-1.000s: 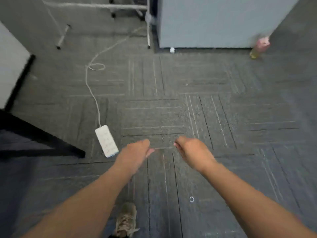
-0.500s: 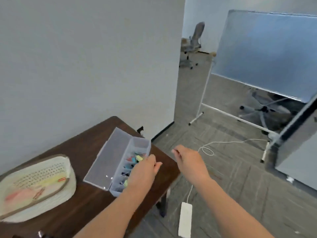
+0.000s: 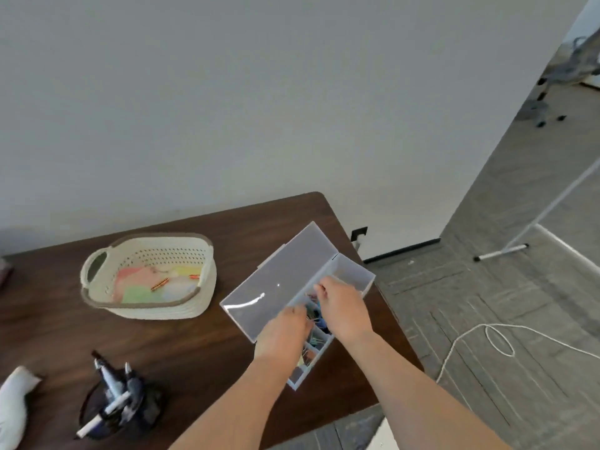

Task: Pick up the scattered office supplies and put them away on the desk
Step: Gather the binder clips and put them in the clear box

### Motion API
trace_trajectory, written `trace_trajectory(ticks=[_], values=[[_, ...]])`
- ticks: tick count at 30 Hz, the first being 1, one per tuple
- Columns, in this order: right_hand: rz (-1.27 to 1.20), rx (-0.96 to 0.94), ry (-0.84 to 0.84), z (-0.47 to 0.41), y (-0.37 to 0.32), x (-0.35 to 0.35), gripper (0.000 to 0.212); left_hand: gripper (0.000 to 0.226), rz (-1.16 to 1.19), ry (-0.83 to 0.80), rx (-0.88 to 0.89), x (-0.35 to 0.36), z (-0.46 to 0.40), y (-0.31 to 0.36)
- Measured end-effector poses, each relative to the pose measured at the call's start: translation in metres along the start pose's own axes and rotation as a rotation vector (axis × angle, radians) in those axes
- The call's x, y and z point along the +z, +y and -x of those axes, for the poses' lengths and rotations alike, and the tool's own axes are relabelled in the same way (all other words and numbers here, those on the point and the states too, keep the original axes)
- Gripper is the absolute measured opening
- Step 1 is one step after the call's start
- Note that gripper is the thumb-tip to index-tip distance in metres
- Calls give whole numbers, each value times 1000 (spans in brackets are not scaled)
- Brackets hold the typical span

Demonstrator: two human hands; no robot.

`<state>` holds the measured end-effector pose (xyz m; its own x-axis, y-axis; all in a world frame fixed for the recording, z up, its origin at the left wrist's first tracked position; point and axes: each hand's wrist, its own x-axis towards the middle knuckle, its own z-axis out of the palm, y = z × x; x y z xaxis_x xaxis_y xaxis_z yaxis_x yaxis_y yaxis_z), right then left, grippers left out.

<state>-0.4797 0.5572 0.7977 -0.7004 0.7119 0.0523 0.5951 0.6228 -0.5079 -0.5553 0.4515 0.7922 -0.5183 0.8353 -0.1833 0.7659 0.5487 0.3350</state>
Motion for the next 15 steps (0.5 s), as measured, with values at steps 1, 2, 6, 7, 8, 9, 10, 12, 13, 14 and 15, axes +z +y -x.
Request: trace_trajectory(ticks=[1, 2, 6, 7, 8, 9, 10, 12, 13, 14, 15], values=[[6, -23, -20, -7, 3, 5, 20, 18, -4, 3, -28, 7, -2, -2], [7, -46, -43, -13, 6, 9, 20, 16, -20, 5, -46, 13, -4, -3], [1, -94, -121, -33, 18, 18, 21, 22, 11, 24, -97, 29, -4, -1], [6, -105, -135, -37, 20, 20, 23, 22, 26, 42, -94, 30, -5, 1], [6, -111, -153, -42, 23, 21, 25, 21, 34, 69, -81, 30, -6, 2], [-1, -113, -175, -46, 25, 24, 27, 21, 35, 94, -65, 29, -6, 4], [-16, -106, -193, -48, 27, 27, 28, 21, 35, 116, -49, 27, -7, 4], [-50, -99, -192, -50, 31, 28, 31, 21, 10, 136, -24, 21, -7, 4], [-56, -110, -181, -50, 33, 28, 33, 20, -20, 135, -15, 18, -7, 4], [-59, -115, -173, -48, 34, 26, 34, 18, -53, 133, -7, 13, -6, 4], [-64, -111, -163, -45, 35, 22, 34, 16, -81, 129, 0, 9, -4, 4]])
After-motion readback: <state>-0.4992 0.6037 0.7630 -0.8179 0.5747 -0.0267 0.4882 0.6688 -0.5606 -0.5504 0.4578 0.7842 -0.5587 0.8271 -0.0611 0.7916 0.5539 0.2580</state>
